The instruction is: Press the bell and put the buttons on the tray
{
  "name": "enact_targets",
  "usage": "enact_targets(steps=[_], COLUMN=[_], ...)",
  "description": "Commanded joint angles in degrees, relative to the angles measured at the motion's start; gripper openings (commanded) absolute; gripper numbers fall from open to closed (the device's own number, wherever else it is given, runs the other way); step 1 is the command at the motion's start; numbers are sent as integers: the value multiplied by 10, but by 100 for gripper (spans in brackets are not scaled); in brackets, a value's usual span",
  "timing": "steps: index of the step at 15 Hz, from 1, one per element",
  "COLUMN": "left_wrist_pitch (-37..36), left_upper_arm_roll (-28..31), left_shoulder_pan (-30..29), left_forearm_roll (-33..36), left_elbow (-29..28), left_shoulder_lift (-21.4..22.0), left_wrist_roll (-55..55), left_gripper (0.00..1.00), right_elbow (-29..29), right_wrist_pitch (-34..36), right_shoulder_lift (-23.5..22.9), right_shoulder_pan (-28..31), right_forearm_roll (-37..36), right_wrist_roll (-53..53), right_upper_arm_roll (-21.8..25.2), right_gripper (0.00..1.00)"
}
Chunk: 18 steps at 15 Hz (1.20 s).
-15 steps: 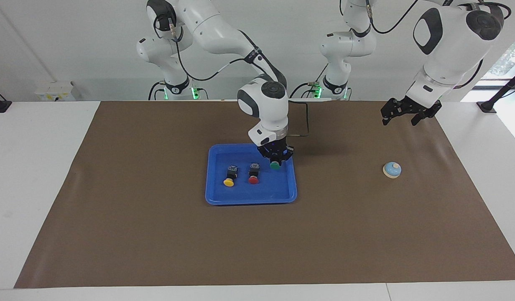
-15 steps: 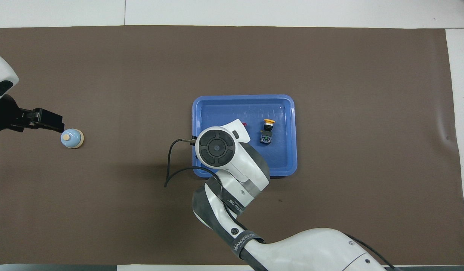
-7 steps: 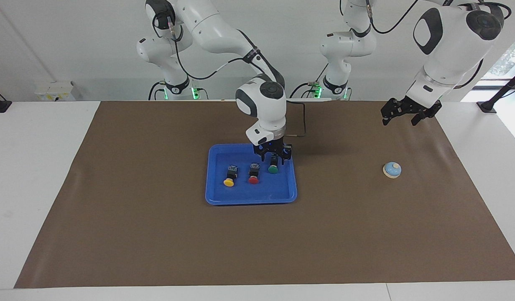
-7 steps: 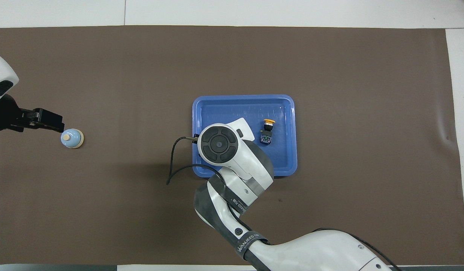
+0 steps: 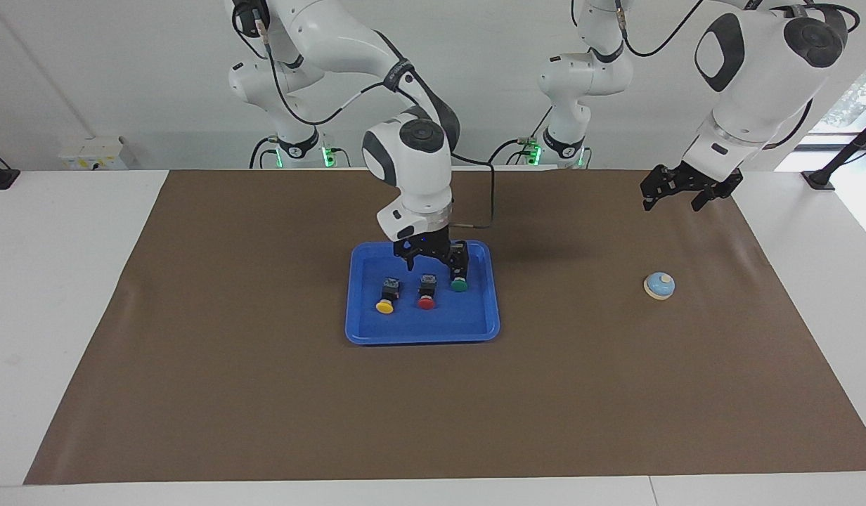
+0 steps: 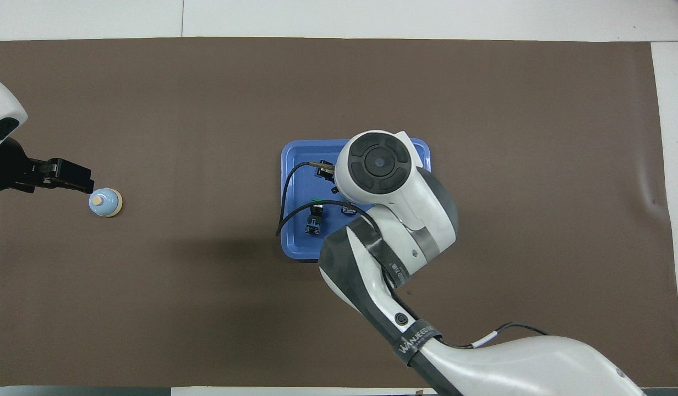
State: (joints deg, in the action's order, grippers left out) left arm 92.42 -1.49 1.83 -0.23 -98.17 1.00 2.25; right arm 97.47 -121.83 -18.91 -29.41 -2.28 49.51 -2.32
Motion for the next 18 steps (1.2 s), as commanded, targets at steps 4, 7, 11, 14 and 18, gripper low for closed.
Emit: enact_targets(steps=[4, 7, 11, 14, 18], left_wrist_pitch=[8, 8, 8, 8, 8], left_upper_arm_roll=[1, 1, 1, 1, 1], left_shoulder_pan=[1, 1, 1, 1, 1], left_forearm_roll=[10, 10, 10, 10, 10], left_elbow=[-12, -12, -12, -12, -12], left_shoulder_lift=[11, 11, 11, 11, 11], left_wrist_roll=[-1, -1, -1, -1, -1], left_gripper=[100, 100, 100, 100, 100], right_elbow=[6, 6, 6, 6, -35], right_wrist_pitch=[111, 169, 256, 300, 351], right_shoulder_lift=[67, 99, 156, 202, 220], right_shoulder_pan=[121, 176, 218, 275, 334], right_forearm_roll=[2, 2, 8, 11, 12], right_wrist_roll=[-260, -372, -433, -493, -502], right_upper_arm_roll=[-6, -6, -4, -13, -38], right_gripper=[100, 100, 100, 100, 100])
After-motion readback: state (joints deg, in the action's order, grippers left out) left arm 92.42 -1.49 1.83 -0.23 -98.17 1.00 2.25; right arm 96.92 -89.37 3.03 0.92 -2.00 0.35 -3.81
